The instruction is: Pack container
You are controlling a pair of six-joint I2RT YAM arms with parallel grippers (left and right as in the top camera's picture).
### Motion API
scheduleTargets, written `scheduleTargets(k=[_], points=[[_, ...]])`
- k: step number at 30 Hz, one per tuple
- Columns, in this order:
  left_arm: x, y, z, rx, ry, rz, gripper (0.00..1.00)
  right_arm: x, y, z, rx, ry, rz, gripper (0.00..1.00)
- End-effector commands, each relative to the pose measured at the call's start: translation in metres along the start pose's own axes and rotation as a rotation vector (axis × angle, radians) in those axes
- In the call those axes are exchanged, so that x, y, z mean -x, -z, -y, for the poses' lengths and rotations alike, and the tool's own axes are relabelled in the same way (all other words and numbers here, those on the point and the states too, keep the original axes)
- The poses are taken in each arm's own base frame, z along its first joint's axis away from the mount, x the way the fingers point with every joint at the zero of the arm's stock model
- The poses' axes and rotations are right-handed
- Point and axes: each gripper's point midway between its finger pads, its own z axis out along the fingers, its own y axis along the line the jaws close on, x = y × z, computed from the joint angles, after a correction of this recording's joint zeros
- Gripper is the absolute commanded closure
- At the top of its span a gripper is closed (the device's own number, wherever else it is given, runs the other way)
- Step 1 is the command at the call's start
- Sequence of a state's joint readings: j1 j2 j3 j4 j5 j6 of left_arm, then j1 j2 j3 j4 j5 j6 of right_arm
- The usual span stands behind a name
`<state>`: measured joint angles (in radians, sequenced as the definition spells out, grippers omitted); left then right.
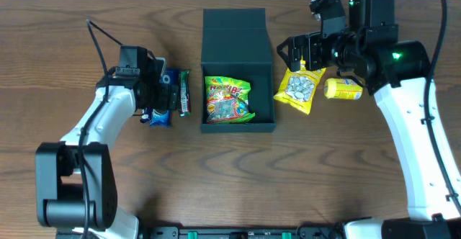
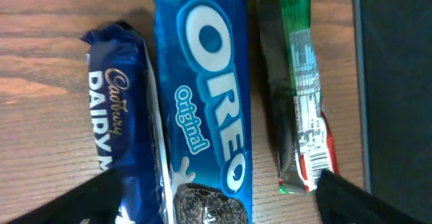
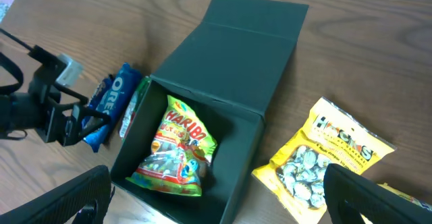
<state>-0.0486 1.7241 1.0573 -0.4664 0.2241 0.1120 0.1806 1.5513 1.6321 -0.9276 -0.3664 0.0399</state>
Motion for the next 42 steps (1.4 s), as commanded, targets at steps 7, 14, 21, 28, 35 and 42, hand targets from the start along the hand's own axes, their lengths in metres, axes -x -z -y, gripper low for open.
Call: scheduleTargets(k=[7,14,21,28,35,42], points=[[-0.010,-0.022,-0.006,0.011,-0.005,-0.066,0.23,-0.003,-0.003,0.004,-0.007,0.007,-0.013,0.01],[-0.016,-0.033,-0.006,0.008,-0.003,-0.096,0.32,-0.003,-0.003,0.004,-0.008,0.007,-0.012,0.01],[-0.011,-0.035,-0.001,0.006,0.013,-0.078,0.54,-0.003,-0.003,0.006,-0.021,0.007,-0.011,0.01],[0.006,-0.023,0.001,0.008,0.102,-0.031,0.66,0.000,0.002,0.032,-0.121,-0.019,0.002,0.01],[0.047,0.017,0.008,0.004,0.121,0.106,0.73,0.000,0.017,0.072,-0.187,-0.163,0.028,0.01],[0.103,0.091,0.047,0.002,0.082,0.318,0.75,-0.011,0.031,0.104,-0.242,-0.273,0.015,0.01]])
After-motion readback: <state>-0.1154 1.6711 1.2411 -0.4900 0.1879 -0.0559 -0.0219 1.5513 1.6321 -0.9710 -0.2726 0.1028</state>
